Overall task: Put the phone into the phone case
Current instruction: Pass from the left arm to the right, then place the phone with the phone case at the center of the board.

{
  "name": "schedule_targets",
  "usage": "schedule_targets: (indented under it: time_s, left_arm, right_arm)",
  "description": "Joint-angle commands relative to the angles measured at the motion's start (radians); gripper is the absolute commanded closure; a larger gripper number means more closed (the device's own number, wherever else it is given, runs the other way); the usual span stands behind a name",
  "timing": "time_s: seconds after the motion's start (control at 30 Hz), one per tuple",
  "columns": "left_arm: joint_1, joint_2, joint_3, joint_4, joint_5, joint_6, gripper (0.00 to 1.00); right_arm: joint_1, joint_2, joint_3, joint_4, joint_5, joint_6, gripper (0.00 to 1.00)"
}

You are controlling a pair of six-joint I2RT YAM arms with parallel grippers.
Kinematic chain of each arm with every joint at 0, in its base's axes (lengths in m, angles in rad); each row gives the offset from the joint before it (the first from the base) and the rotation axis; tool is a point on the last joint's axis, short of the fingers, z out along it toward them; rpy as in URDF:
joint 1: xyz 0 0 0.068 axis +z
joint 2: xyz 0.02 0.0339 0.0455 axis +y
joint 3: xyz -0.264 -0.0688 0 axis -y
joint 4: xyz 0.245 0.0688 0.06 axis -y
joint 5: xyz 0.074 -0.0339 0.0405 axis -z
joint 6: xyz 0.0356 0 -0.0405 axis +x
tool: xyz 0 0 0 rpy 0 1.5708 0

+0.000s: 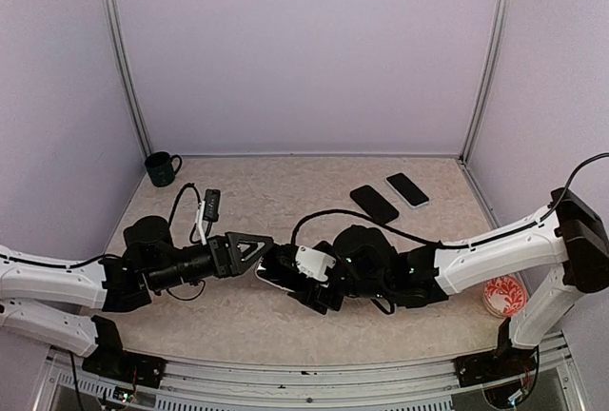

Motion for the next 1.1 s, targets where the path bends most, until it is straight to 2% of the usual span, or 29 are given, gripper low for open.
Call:
schedule_targets:
  time_s: [0.0, 0.3, 0.83, 1.07]
  left_arm:
    - [0.029, -0.101, -0.043, -0.045, -0.076, 0.001, 0.01]
    - [0.076, -0.221, -0.119, -0.091, -0.083, -0.035, 0.01]
    - [0.076, -0.246, -0.138, -0.096, -0.083, -0.046, 0.01]
    - [0.074, -0.246, -0.138, -0.095, -0.083, -0.053, 0.01]
  right_arm:
    - [-0.041, 0.017, 0.050, -0.030, 0.036, 0.064, 0.46]
    - [-0.148, 0.062, 0.149, -0.137, 0.073, 0.181, 0.45]
    - [-0.354, 0.241, 0.358, -0.262, -0.027, 0.389, 0.45]
    - [-0.395, 0.348, 0.444, -0.286, -0.018, 0.429, 0.44]
